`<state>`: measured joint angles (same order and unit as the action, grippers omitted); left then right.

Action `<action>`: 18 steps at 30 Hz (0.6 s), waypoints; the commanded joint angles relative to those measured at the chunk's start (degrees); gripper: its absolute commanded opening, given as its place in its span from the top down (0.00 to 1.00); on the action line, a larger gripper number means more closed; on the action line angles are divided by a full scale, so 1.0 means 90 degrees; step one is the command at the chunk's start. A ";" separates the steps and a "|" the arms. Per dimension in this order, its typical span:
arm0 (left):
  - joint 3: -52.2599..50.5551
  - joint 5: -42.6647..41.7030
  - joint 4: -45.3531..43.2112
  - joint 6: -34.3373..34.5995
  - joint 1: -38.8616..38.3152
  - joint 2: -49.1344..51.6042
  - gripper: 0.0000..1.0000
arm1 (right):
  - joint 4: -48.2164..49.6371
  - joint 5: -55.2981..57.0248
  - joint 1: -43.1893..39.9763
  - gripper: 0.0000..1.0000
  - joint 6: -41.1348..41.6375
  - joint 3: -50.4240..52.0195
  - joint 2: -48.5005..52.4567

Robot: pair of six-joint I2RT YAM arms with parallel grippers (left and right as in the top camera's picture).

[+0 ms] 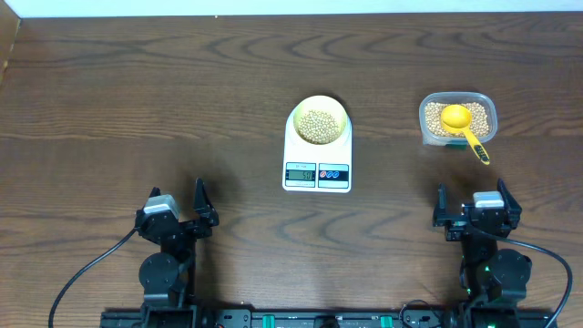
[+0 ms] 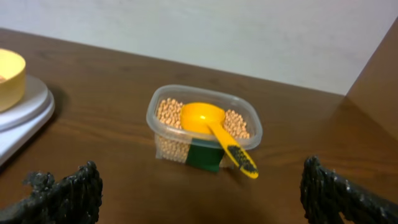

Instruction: Scoop item into bowl and weigh 50g on scale

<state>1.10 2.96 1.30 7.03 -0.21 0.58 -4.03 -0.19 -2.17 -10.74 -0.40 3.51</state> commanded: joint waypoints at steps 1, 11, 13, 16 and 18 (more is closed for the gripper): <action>-0.0097 0.0126 0.0284 -0.0107 0.0022 -0.0039 0.14 | -0.0032 0.0104 0.0039 0.01 0.0036 0.0010 -0.0180; -0.0097 0.0126 0.0284 -0.0107 0.0022 -0.0039 0.14 | -0.0036 0.0131 0.0039 0.01 -0.0075 0.0010 -0.0359; -0.0097 0.0126 0.0284 -0.0107 0.0022 -0.0039 0.14 | -0.0036 0.0131 0.0039 0.01 -0.0075 0.0010 -0.0359; -0.0097 0.0126 0.0284 -0.0107 0.0022 -0.0039 0.14 | -0.0039 0.0131 0.0039 0.01 -0.0078 0.0010 -0.0359; -0.0097 0.0126 0.0284 -0.0107 0.0022 -0.0039 0.14 | -0.0044 0.0131 0.0039 0.01 -0.0078 0.0010 -0.0359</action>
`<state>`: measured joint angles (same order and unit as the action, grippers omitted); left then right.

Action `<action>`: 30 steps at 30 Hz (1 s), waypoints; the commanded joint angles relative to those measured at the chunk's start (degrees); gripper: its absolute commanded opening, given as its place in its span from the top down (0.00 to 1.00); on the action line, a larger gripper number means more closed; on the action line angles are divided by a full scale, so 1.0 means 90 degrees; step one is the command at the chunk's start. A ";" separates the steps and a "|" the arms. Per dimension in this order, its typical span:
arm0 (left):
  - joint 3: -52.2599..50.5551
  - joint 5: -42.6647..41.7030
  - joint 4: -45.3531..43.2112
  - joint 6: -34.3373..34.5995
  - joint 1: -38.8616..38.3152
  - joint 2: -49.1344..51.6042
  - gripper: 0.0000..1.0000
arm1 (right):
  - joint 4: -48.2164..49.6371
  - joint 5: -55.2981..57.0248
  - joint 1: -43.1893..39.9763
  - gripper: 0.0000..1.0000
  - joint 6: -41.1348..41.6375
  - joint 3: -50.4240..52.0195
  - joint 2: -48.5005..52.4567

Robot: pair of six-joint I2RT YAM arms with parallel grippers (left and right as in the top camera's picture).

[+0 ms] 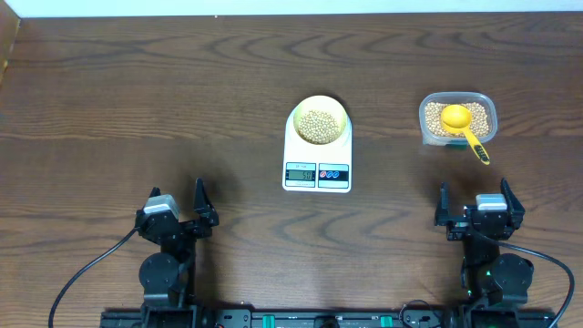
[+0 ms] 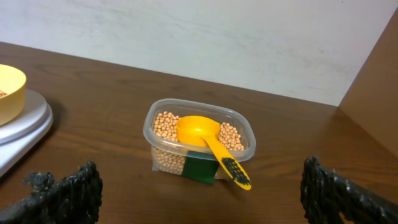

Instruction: Scoop item into bowl and weigh 50g on scale

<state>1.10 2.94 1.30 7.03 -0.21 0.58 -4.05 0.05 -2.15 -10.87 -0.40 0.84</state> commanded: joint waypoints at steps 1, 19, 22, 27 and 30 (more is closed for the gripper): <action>-0.0097 0.0129 0.0284 -0.0107 0.0022 -0.0039 0.14 | -0.0041 0.0114 0.0036 0.01 -0.0068 0.0010 -0.0063; -0.0097 0.0129 0.0284 -0.0107 0.0022 -0.0039 0.14 | -0.0049 0.0121 -0.0100 0.01 -0.0015 0.0010 -0.0063; -0.0097 0.0129 0.0284 -0.0107 0.0022 -0.0039 0.14 | -0.0049 0.0119 -0.0083 0.01 0.0114 0.0010 -0.0063; -0.0097 0.0129 0.0284 -0.0107 0.0022 -0.0039 0.14 | -0.0051 0.0117 -0.0083 0.01 0.0117 0.0010 -0.0063; -0.0097 0.0129 0.0284 -0.0107 0.0022 -0.0039 0.14 | -0.0051 0.0100 -0.0080 0.01 0.0136 0.0010 -0.0063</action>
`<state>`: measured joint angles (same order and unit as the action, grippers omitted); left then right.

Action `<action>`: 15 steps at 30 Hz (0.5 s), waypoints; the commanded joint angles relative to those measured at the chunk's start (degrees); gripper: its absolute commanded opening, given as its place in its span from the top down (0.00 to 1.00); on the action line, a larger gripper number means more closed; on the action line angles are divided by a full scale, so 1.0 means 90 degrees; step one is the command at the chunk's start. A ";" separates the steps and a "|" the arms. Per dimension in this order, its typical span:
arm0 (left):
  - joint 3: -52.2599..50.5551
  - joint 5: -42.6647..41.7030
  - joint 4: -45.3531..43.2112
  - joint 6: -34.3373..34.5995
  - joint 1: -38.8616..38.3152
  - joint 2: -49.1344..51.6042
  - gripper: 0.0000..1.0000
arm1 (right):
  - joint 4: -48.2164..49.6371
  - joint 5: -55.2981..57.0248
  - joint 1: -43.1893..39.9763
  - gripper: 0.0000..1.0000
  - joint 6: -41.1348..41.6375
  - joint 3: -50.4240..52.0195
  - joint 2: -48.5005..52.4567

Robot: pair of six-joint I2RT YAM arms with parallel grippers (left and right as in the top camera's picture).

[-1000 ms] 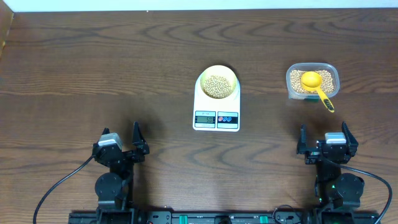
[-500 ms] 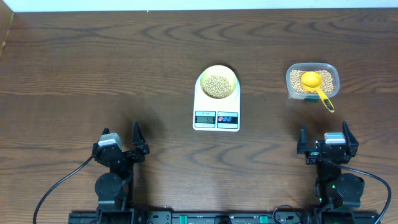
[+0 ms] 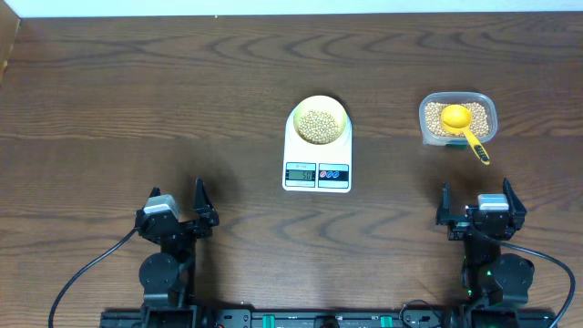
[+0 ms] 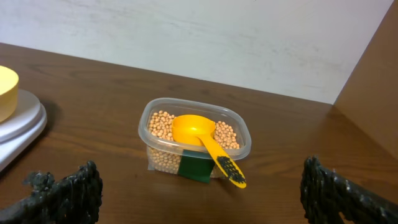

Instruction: Scoop item into bowl and weigh 50g on scale

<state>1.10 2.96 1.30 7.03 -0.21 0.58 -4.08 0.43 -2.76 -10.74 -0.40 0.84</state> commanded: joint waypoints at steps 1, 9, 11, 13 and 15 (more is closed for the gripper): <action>-0.0097 0.0126 0.0284 -0.0107 0.0022 -0.0039 0.14 | -0.0049 0.0058 -0.0012 0.01 0.0119 0.0010 -0.0063; -0.0097 0.0126 0.0284 -0.0107 0.0022 -0.0039 0.14 | -0.0049 0.0061 0.0083 0.01 0.0119 0.0010 -0.0063; -0.0097 0.0126 0.0284 -0.0107 0.0022 -0.0039 0.14 | -0.0049 0.0061 0.0083 0.01 0.0119 0.0010 -0.0063; -0.0097 0.0126 0.0284 -0.0107 0.0022 -0.0039 0.14 | -0.0049 0.0058 0.0097 0.01 0.0121 0.0010 -0.0063; -0.0097 0.0126 0.0284 -0.0107 0.0022 -0.0039 0.14 | -0.0049 0.0058 0.0119 0.01 0.0121 0.0010 -0.0063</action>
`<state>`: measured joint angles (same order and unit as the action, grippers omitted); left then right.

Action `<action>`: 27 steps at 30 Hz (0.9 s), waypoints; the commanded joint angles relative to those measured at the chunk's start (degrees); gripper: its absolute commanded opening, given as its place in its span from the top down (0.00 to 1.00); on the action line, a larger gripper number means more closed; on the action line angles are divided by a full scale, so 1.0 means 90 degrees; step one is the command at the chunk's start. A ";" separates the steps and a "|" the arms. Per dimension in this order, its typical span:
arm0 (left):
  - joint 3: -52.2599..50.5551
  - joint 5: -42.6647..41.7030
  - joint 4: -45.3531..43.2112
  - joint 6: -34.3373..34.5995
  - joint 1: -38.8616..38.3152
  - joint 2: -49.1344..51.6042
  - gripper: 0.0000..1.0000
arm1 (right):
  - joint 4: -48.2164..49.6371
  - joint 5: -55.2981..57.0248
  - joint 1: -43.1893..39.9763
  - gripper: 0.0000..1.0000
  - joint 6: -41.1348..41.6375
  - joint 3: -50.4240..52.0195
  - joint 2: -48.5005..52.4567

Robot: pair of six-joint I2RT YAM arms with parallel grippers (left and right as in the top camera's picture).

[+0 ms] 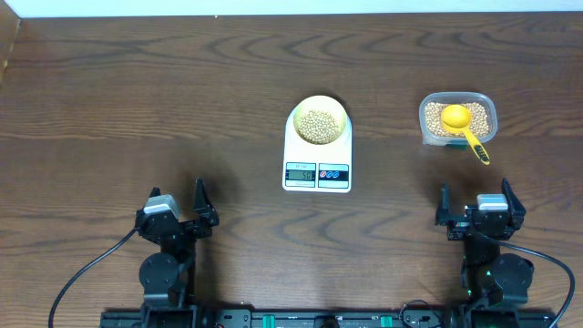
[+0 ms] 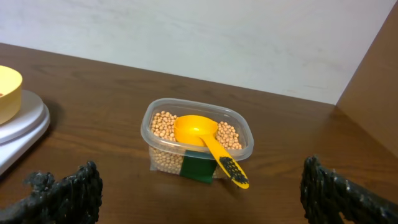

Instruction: Scoop item into bowl and weigh 50g on scale

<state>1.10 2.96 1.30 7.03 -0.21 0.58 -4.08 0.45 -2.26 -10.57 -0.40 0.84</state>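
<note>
A yellow bowl (image 1: 318, 120) holding beans stands on the white scale (image 1: 317, 169), whose display is lit. To the right, a clear tub (image 1: 458, 119) of beans carries a yellow scoop (image 2: 205, 140) resting in it, handle over the near rim. My right gripper (image 1: 475, 211) sits open near the front edge, well back from the tub, nothing between its fingers (image 2: 65, 193). My left gripper (image 1: 178, 214) rests open at the front left, far from the scale.
The dark wooden table (image 1: 137, 100) stretches left of the scale. A pale wall (image 2: 199, 37) stands behind the tub in the right wrist view. Both arm bases sit at the table's front edge.
The right wrist view has shifted very slightly, so the tub sits a touch further right in it. Nothing on the table has moved.
The scoop lay in the tub and the filled bowl stood on the scale at every moment. My open right gripper drew back a little from the tub between the first moments, then settled near the front edge. The left arm stayed still.
</note>
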 commanded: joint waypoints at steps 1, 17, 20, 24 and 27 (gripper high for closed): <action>-0.0097 0.0126 0.0284 -0.0107 0.0022 -0.0039 0.14 | -0.0049 0.0056 0.0070 0.01 0.0138 0.0010 -0.0063; -0.0097 0.0126 0.0284 -0.0107 0.0022 -0.0039 0.14 | -0.0029 0.0053 0.0233 0.01 0.0362 0.0010 -0.0063; -0.0097 0.0129 0.0284 -0.0107 0.0022 -0.0039 0.14 | -0.0029 0.0053 0.0313 0.01 0.0362 0.0010 -0.0063; -0.0097 0.0126 0.0284 -0.0107 0.0022 -0.0039 0.14 | -0.0029 0.0053 0.0372 0.01 0.0362 0.0010 -0.0063; -0.0097 0.0126 0.0284 -0.0107 0.0022 -0.0039 0.14 | -0.0029 0.0053 0.0372 0.01 0.0362 0.0010 -0.0063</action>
<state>1.10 2.96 1.28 7.03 -0.21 0.58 -4.05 0.67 0.58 -7.97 -0.40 0.84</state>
